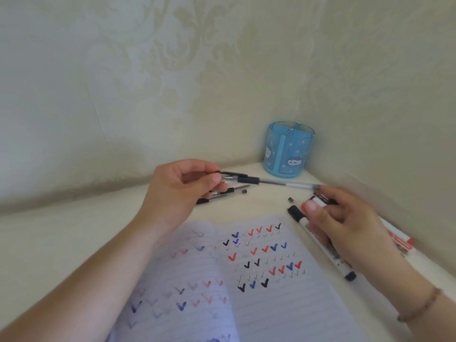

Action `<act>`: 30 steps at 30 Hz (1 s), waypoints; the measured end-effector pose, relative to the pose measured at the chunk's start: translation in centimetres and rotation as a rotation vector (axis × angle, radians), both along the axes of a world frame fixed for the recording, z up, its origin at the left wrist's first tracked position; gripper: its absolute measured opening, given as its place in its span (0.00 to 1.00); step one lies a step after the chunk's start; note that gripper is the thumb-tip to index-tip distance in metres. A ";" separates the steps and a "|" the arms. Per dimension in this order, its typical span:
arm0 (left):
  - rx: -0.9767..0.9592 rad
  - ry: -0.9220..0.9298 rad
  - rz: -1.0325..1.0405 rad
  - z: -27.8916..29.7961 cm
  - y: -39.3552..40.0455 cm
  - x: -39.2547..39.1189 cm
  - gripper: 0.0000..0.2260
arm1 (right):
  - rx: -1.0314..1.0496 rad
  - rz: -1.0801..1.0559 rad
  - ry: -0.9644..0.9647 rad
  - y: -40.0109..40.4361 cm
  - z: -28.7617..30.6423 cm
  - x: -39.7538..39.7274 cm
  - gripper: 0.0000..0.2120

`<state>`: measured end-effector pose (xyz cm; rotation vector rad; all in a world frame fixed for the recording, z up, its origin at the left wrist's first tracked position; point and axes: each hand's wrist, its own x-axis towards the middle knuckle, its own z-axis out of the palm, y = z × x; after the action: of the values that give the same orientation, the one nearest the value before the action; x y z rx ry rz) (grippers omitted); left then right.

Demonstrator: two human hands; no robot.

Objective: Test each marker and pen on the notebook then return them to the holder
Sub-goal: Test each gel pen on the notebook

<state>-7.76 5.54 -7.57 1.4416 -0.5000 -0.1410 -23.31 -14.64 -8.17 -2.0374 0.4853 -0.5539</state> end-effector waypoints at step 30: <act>0.514 -0.741 -0.702 -1.3 0.2 -3.5 0.08 | 0.291 0.541 -0.269 3.5 -0.9 -0.9 0.07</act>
<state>-11.22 5.78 -8.89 1.7411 -1.6711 -0.3095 -24.23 -11.17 -9.04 -1.6837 -0.1438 -0.3875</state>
